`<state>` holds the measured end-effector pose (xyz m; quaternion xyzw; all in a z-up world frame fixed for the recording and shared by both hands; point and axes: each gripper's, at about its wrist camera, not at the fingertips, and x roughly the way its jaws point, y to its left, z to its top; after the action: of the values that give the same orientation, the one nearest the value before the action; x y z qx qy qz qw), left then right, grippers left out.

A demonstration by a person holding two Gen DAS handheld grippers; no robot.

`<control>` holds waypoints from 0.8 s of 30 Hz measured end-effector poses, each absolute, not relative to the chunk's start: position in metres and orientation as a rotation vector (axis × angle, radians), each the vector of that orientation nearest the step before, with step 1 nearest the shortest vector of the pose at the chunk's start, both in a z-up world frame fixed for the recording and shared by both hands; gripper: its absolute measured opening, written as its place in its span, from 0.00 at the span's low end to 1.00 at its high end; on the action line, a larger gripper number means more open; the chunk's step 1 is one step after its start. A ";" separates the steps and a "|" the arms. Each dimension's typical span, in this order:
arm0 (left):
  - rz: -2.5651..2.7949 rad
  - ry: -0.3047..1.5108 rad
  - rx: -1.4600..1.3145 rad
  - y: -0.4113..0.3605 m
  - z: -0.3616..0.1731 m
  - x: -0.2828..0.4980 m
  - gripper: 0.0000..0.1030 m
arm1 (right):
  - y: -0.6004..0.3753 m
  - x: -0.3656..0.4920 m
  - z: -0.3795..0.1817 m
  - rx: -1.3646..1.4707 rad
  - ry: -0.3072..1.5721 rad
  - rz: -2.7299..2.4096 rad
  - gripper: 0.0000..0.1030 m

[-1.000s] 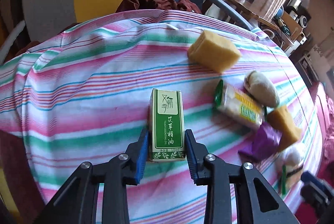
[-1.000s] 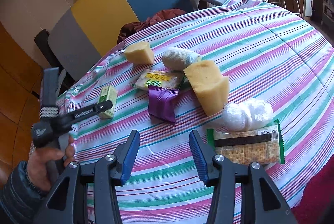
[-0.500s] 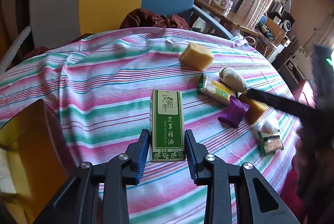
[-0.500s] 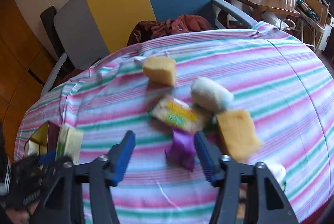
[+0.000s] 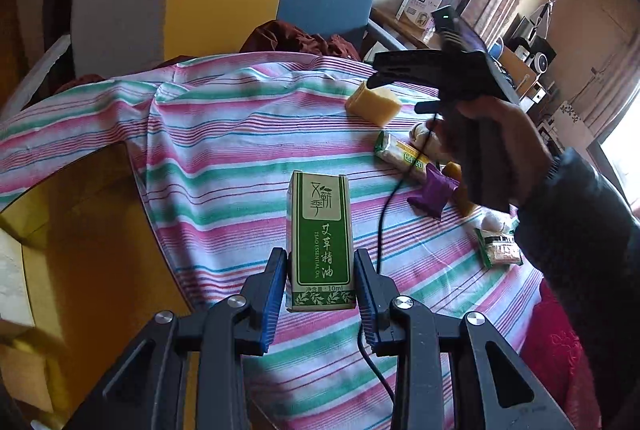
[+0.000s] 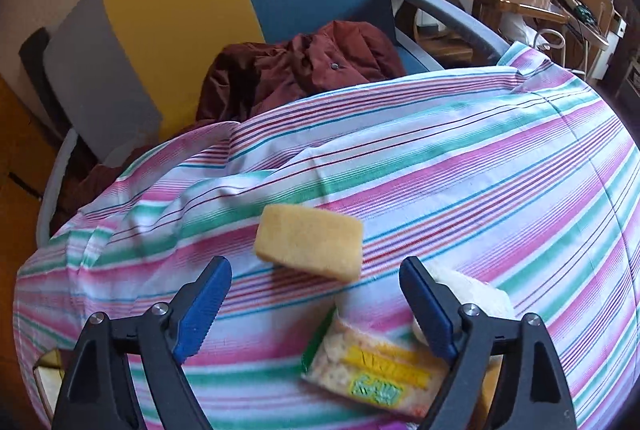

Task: Organize objects
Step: 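Grasp the green box with the left tool while the right tool grasps a yellow sponge, then lower the green box into the gold tray beside the white box and open the left tool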

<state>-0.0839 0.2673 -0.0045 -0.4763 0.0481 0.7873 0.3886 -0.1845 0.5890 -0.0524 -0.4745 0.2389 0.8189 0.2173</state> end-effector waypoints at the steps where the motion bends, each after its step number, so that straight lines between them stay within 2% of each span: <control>1: 2.001 0.116 -1.217 0.265 -0.005 -0.084 0.33 | 0.590 -0.189 -0.056 -1.321 0.673 2.255 0.85; 4: 2.005 0.114 -1.222 0.262 -0.005 -0.083 0.33 | 0.592 -0.203 -0.069 -1.354 0.651 2.226 0.85; 5: 2.005 0.109 -1.229 0.260 -0.006 -0.083 0.33 | 0.592 -0.206 -0.073 -1.378 0.644 2.221 0.80; 6: 2.004 0.105 -1.233 0.259 -0.006 -0.083 0.33 | 0.591 -0.206 -0.073 -1.382 0.626 2.217 0.56; 16: 2.030 0.042 -1.229 0.236 -0.003 -0.077 0.33 | 0.517 -0.130 -0.012 -1.371 0.385 2.504 0.57; 24: 2.146 0.023 -1.195 0.191 0.006 -0.066 0.33 | 0.439 -0.041 -0.036 -1.566 0.275 2.555 0.57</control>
<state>-0.0658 0.1905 0.0055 -0.4582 0.0090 0.8228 0.3360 -0.0410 0.4387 -0.0358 -0.5193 0.0913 0.8472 0.0660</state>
